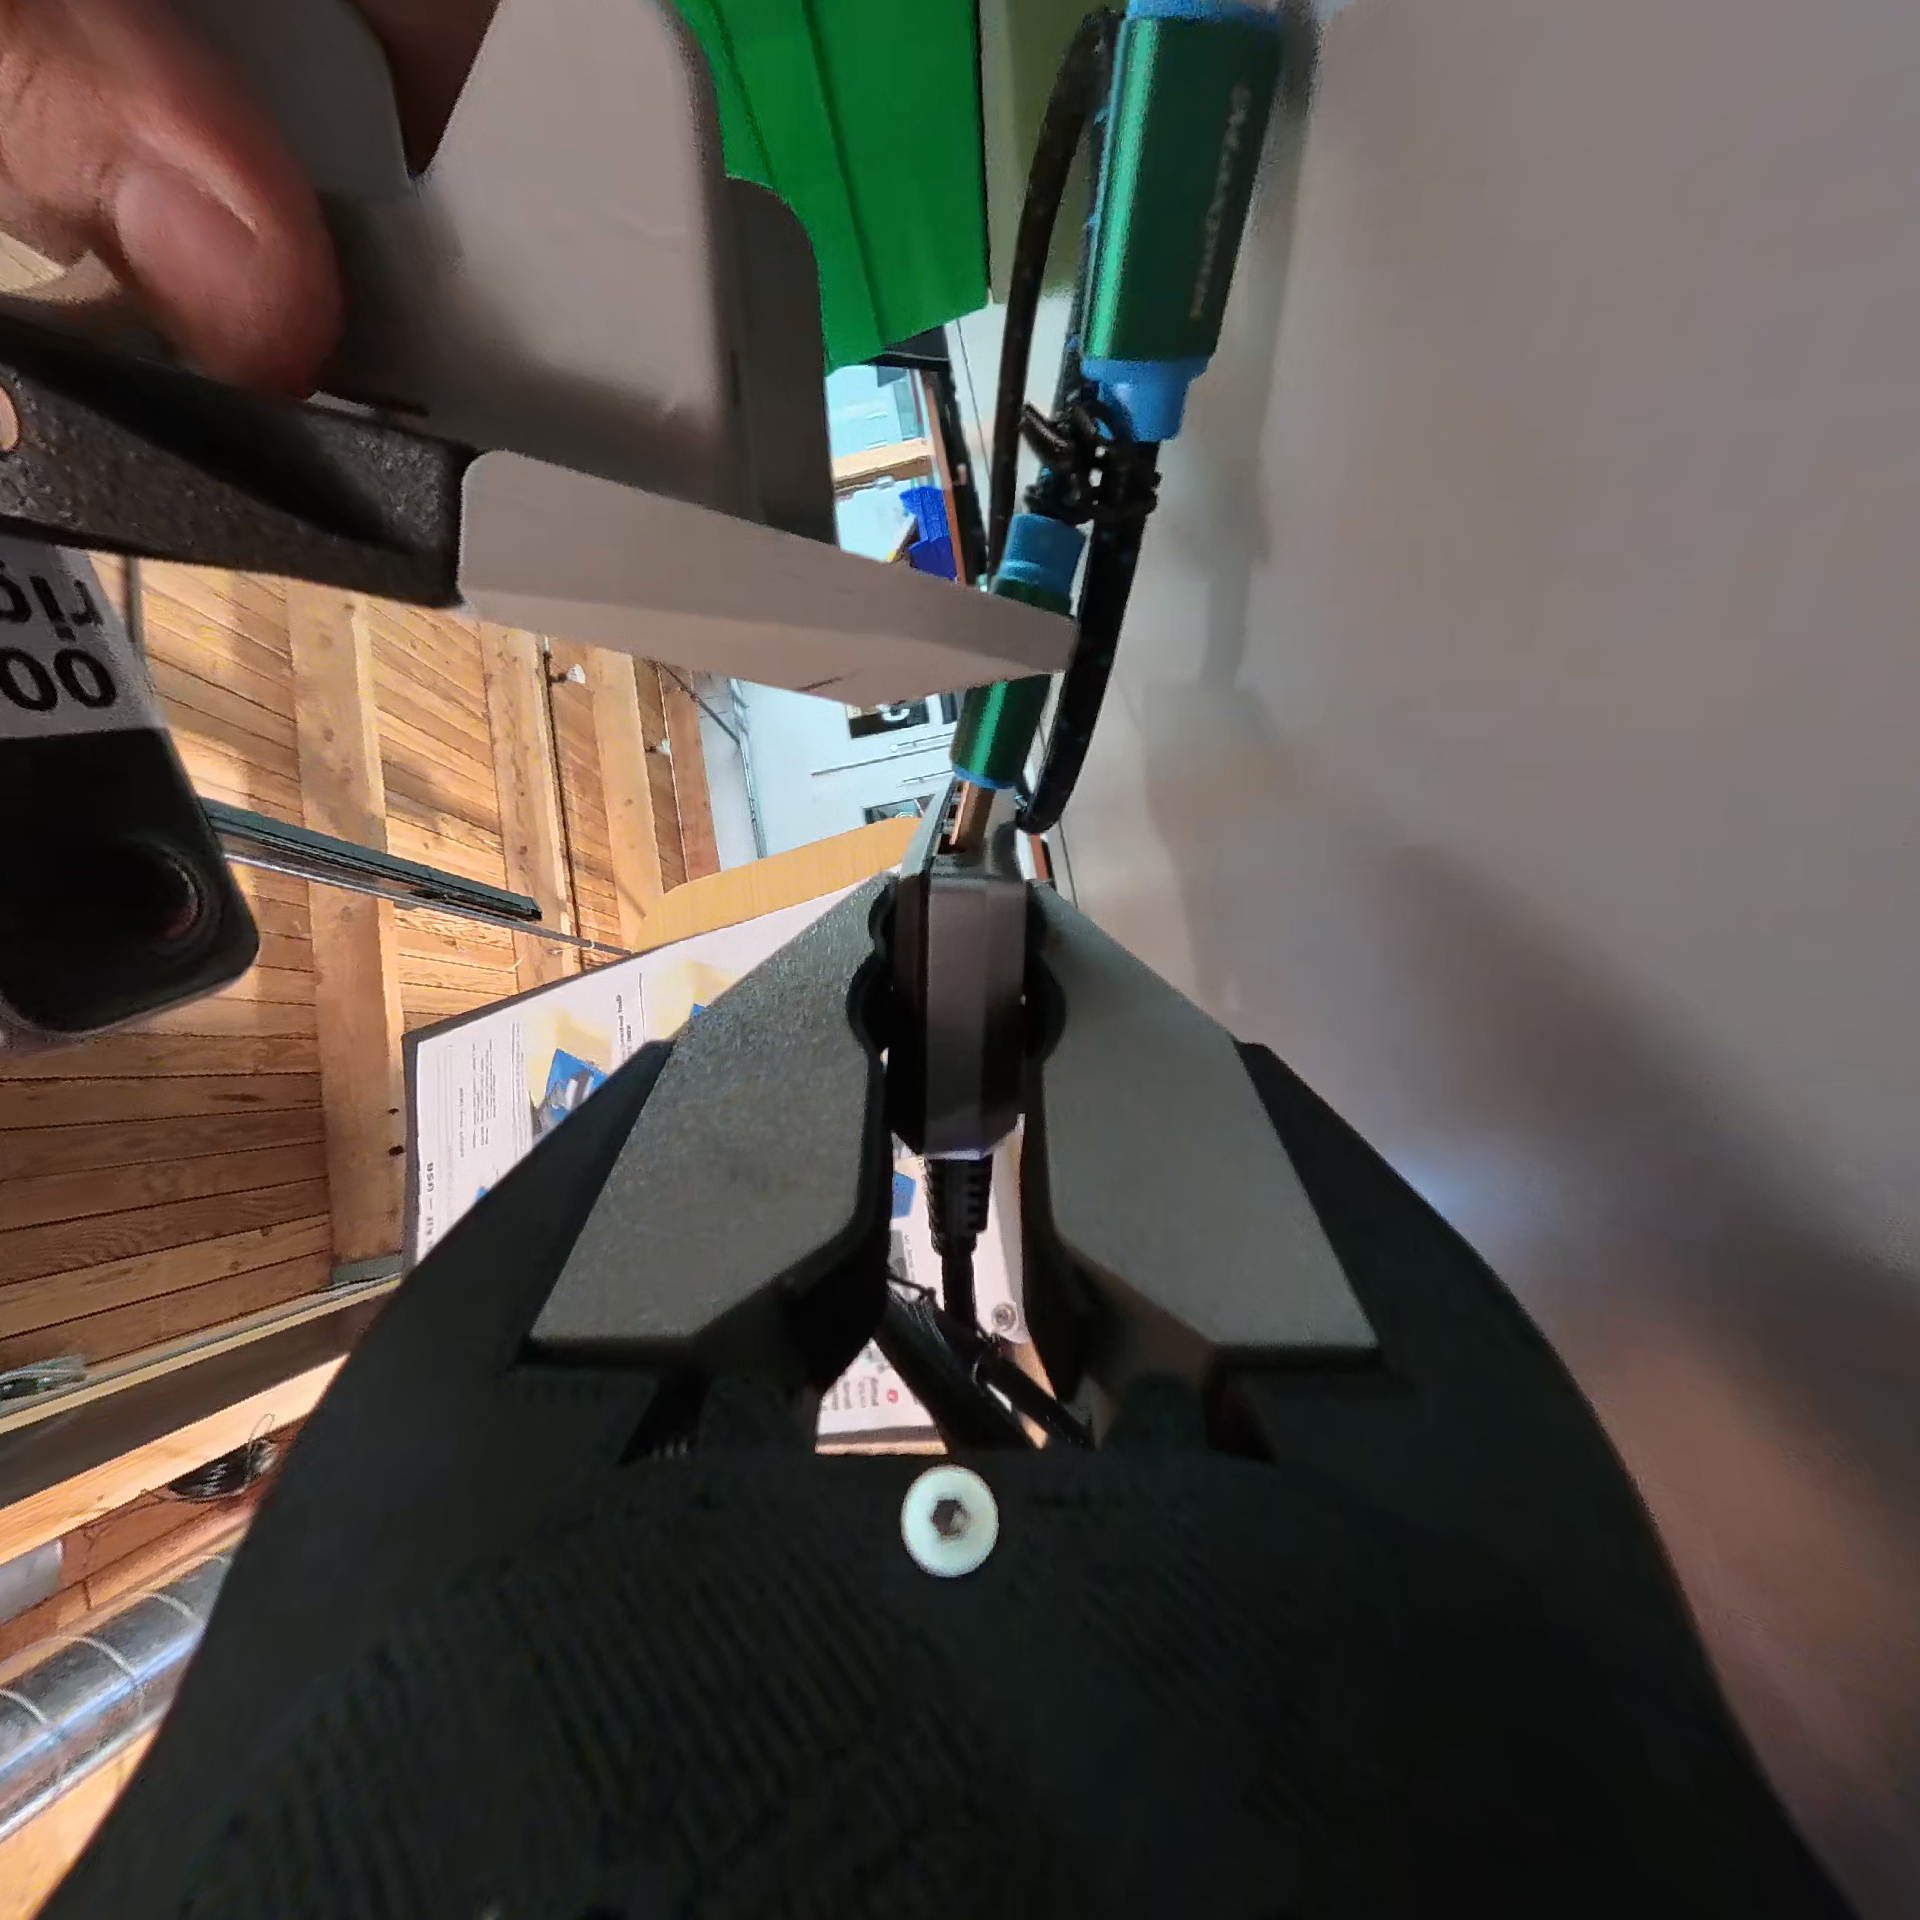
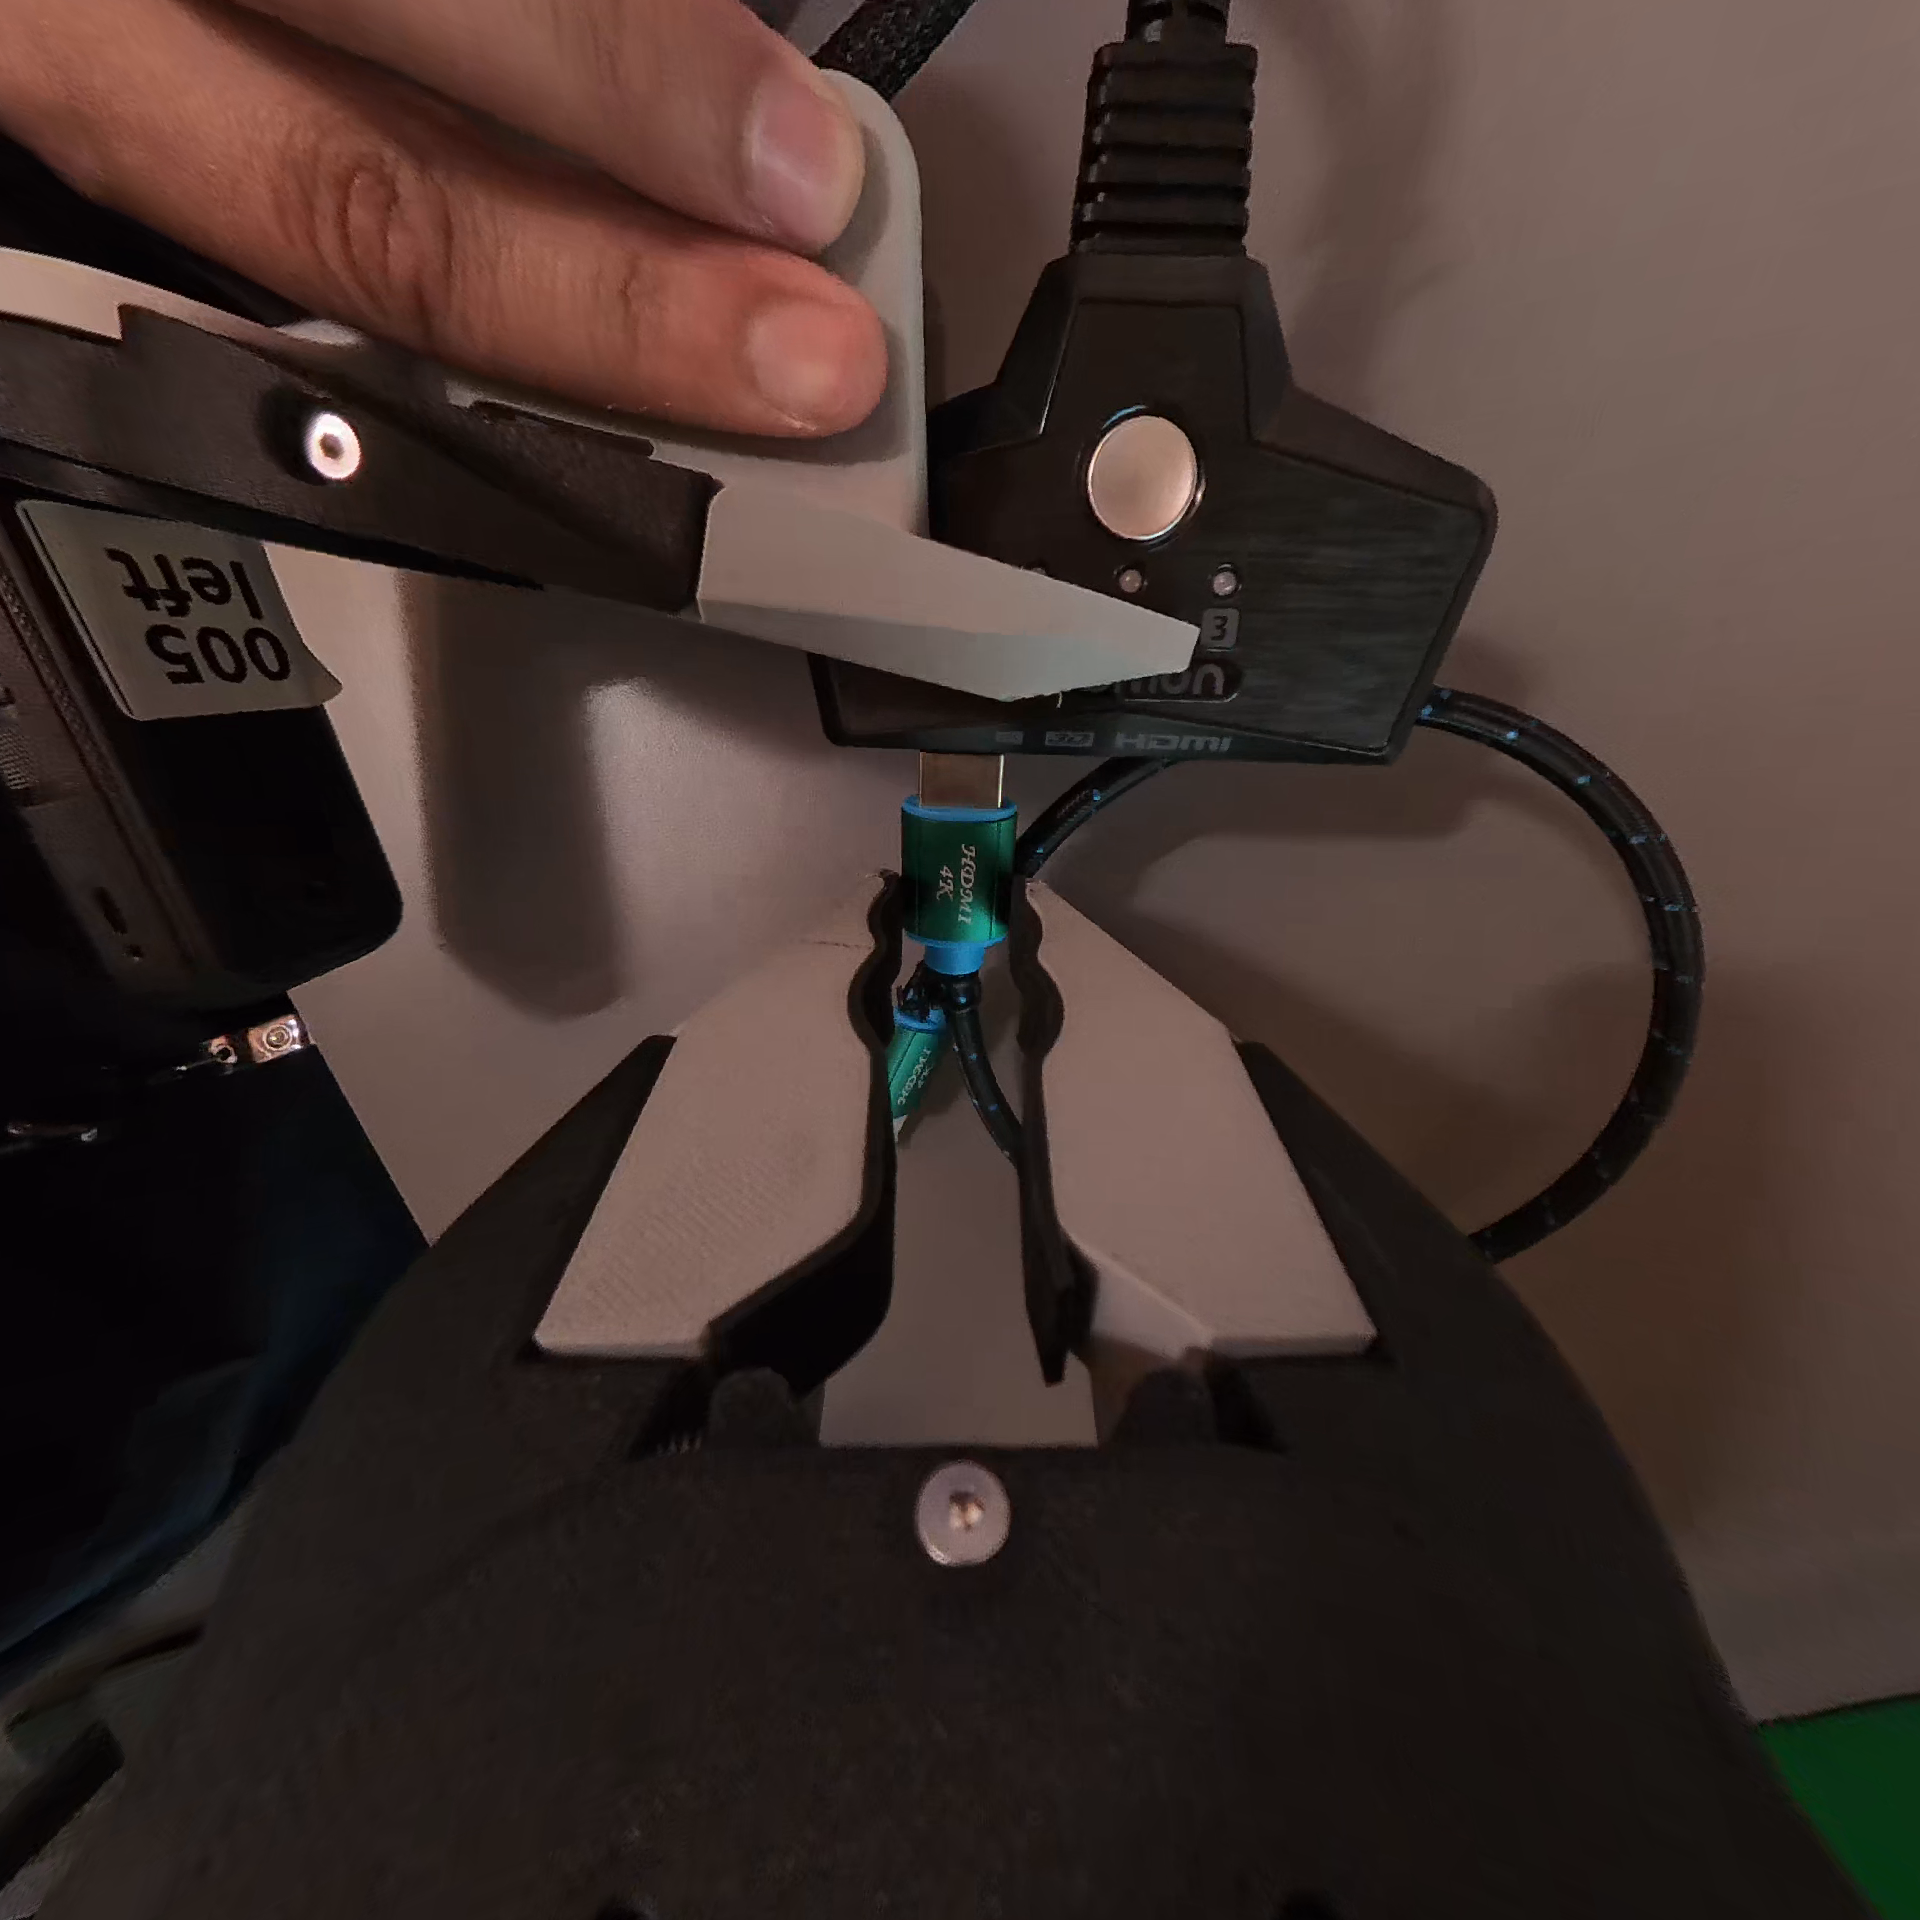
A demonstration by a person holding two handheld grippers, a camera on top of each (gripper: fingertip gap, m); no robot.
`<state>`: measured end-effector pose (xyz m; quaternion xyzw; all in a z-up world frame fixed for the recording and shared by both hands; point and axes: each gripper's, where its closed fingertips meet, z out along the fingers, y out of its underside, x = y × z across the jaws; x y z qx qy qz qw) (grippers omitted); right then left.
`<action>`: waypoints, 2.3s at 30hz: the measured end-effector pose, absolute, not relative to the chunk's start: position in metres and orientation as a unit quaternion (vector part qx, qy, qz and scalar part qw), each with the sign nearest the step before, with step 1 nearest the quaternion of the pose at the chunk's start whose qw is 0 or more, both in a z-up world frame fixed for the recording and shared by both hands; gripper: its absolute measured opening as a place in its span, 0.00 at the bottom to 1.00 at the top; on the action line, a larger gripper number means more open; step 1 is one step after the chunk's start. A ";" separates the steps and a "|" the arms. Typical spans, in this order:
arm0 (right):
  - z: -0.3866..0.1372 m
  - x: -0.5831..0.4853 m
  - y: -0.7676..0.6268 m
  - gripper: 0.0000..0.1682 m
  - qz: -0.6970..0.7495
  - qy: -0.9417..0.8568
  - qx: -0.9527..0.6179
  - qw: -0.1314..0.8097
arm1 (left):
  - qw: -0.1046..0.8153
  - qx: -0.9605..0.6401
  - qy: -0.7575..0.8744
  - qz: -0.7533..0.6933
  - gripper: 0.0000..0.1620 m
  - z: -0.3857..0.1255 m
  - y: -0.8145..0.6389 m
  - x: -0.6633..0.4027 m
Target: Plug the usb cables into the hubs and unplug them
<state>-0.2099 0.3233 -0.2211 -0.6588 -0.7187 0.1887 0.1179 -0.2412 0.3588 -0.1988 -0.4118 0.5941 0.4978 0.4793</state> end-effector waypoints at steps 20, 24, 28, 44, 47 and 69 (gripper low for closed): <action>-0.217 -0.217 0.329 0.10 0.170 -0.725 -0.660 0.100 | 0.441 -0.444 0.585 0.516 0.11 -0.204 0.366 -0.254; -0.213 -0.219 0.326 0.10 0.183 -0.728 -0.653 0.102 | 0.436 -0.448 0.593 0.507 0.11 -0.209 0.365 -0.253; -0.215 -0.220 0.326 0.10 0.201 -0.720 -0.656 0.106 | 0.447 -0.473 0.586 0.483 0.11 -0.211 0.366 -0.254; -0.212 -0.225 0.323 0.10 0.259 -0.687 -0.669 0.117 | 0.470 -0.537 0.559 0.422 0.12 -0.208 0.365 -0.257; -0.213 -0.225 0.323 0.10 0.260 -0.686 -0.669 0.117 | 0.464 -0.528 0.562 0.435 0.11 -0.208 0.365 -0.258; -0.225 -0.222 0.323 0.10 0.185 -0.689 -0.691 0.114 | 0.428 -0.526 0.564 0.470 0.11 -0.215 0.368 -0.257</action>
